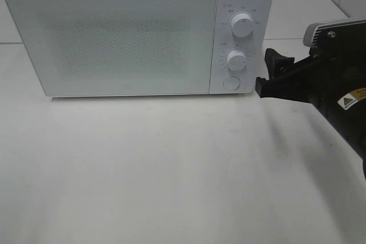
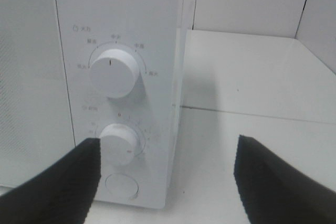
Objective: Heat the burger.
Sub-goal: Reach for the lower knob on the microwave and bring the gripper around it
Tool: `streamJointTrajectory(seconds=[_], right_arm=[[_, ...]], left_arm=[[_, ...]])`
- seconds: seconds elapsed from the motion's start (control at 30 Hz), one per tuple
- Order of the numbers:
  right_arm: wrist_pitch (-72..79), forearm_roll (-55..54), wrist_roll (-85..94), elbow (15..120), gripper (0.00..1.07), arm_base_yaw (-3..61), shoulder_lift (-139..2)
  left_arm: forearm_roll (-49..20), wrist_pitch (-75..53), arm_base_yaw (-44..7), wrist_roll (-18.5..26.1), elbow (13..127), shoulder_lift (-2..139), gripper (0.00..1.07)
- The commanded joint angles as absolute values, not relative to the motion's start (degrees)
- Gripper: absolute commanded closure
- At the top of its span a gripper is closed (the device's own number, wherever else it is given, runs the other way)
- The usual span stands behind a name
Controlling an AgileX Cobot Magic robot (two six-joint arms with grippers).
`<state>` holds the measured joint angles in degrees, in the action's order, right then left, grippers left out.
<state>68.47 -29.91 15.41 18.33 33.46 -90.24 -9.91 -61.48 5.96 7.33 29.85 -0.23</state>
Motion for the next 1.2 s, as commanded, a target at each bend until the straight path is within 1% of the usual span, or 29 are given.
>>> streamJointTrajectory(seconds=[0.03,0.07,0.13,0.17,0.23,0.33,0.4,0.5,0.6,0.67,0.77,1.1,1.2], right_arm=[[74.71,-33.0,16.33,18.28,0.37,36.38,-92.25],[74.71,-33.0,16.33,18.28,0.37,36.38,-92.25],[76.2,-35.75,16.33,18.79,0.37,39.02,-93.68],[76.2,-35.75,16.33,18.79,0.37,39.02,-93.68],[79.7,-40.62,16.33,19.94,0.37,42.17,-96.2],[80.33,-41.48,16.33,20.11,0.37,42.63,-96.77],[80.21,-45.32,16.33,22.4,0.37,44.46,-99.29],[80.27,-46.41,16.56,24.18,0.36,45.32,-101.01],[80.27,-46.64,16.84,24.69,0.35,45.55,-101.47],[80.1,-47.1,17.13,26.99,0.31,45.55,-103.36],[78.44,-47.27,17.13,28.76,0.28,45.55,-103.82],[78.9,-47.5,17.13,32.37,0.31,45.32,-104.39],[80.1,-47.5,17.13,34.03,0.31,43.37,-107.37]], left_arm=[[-10.6,-61.59,5.56,6.88,29.68,-1.66,0.07],[-10.6,-61.59,5.56,6.88,29.68,-1.66,0.07],[-10.6,-61.59,5.56,6.88,29.68,-1.66,0.07],[-10.6,-61.59,5.56,6.88,29.68,-1.66,0.07],[-10.6,-61.59,5.56,6.88,29.68,-1.66,0.07],[-10.6,-61.59,5.56,6.88,29.68,-1.66,0.07],[-10.6,-61.59,5.56,6.88,29.68,-1.66,0.07],[-10.6,-61.59,5.56,6.88,29.68,-1.66,0.07],[-10.6,-61.59,5.56,6.88,29.68,-1.66,0.07],[-10.6,-61.59,5.56,6.88,29.68,-1.66,0.07],[-10.6,-61.59,5.56,6.88,29.68,-1.66,0.07],[-10.6,-61.59,5.56,6.88,29.68,-1.66,0.07],[-10.6,-61.59,5.56,6.88,29.68,-1.66,0.07]])
